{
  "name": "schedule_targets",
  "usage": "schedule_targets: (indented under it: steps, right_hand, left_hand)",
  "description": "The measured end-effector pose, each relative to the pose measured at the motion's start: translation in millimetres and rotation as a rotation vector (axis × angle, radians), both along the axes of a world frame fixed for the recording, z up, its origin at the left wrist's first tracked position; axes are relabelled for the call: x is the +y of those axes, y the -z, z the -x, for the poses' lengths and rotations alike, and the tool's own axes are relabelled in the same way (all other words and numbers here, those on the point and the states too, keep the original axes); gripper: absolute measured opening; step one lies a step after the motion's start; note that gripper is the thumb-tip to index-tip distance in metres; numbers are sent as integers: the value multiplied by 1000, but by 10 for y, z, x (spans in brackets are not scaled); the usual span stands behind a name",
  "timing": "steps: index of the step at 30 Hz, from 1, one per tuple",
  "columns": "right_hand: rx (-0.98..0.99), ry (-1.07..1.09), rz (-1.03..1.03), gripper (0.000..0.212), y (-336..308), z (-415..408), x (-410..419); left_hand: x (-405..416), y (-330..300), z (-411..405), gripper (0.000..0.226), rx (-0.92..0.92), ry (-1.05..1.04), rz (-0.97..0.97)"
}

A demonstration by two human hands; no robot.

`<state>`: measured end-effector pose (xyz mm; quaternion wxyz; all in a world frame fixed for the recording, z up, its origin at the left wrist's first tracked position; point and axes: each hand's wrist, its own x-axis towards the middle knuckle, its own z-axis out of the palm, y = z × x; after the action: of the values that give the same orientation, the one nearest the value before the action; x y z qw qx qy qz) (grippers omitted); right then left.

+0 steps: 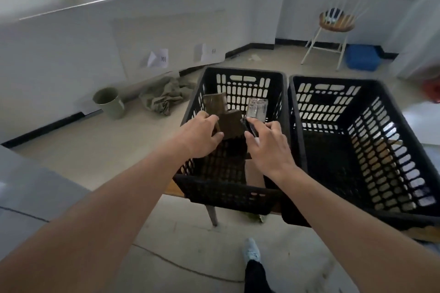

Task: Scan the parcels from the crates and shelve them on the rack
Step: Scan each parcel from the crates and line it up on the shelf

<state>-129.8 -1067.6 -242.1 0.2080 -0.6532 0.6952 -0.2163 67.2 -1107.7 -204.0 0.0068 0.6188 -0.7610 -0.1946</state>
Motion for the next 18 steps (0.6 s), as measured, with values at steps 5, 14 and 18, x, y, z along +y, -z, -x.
schedule_targets:
  steps: [5,14,18]
  right_hand:
    - [-108,-76,-117,48,314,272,-774]
    - [-208,-108,-307,47,640,437,-1719]
    - [-367,-63,-395,39,741,419,-2010]
  left_hand:
    - [-677,303,272,64,-34,-63,-58]
    - [-1616,711,445,71,-64,-187,-136]
    - [-1916,866,473,68,-91,-247,-159]
